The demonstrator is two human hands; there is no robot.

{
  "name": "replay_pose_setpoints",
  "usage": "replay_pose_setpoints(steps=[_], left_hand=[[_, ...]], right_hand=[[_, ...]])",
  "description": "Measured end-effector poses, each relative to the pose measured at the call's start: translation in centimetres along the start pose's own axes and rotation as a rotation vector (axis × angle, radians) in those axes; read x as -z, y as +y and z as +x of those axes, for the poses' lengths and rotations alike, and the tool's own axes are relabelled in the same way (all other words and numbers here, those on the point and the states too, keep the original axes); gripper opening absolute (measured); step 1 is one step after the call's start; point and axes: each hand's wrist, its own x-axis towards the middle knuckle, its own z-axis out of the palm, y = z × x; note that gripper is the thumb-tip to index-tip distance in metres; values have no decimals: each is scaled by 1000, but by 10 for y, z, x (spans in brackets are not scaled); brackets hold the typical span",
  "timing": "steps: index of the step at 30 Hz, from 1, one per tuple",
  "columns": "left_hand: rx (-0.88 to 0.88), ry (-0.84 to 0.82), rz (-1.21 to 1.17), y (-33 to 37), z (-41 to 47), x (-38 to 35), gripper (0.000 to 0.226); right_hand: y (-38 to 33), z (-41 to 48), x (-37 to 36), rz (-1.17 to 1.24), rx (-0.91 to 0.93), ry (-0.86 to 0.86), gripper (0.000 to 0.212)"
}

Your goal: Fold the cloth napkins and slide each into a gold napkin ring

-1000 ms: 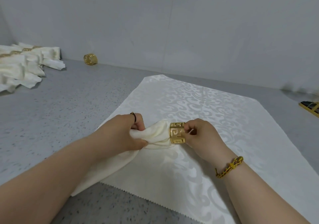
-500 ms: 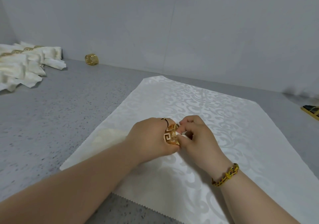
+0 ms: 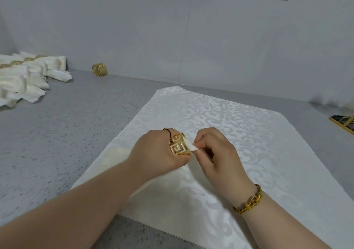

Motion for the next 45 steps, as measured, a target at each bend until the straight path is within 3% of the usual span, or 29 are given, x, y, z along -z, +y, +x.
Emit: replay_pose_setpoints(steps=[5,8,12,16,18,22,25,28,30,33,36,38,41,43,45], left_hand=[[21,4,129,2,1,5,45],[60,-41,326,-3,1,14,31],[67,-36,484,-12,-3,24,25],[42,-6,604,-14,-1,23,23],[15,-9,621,-13,-1,23,24],[-39,-61,595,-15,-4,27,28],[-48,-93,583,-15,-5,29,32],[-32,-103,576,-16,-6,29,34],[-9,-88,565,-17,-5,29,35],[31,-89,549,-22,-3,32,37],[49,-103,495,-24,-2,33,37],[35,-103,489,-23,-3,31,36],[28,-93,512,-24,-3,31,36],[34,-76,508,-26,-3,36,35],[1,-90,482,-23,-5,39,34]], right_hand=[[0,1,3,96,-139,23,18],[4,6,12,183,-341,135,21],[-4,10,6,217,-442,-24,32],[-9,9,9,254,-544,-80,23],[-8,10,14,293,-611,-106,20],[-16,13,21,328,-719,-331,17],[-16,13,21,439,-787,-311,15],[-16,14,20,396,-831,-287,29],[-19,14,22,424,-874,-372,32],[-17,12,28,453,-858,-499,31],[-12,15,39,549,-845,-518,17],[-12,17,46,503,-854,-629,10],[-14,14,54,400,-845,-802,23],[-17,15,59,380,-849,-765,26],[-17,17,58,288,-855,-552,37]])
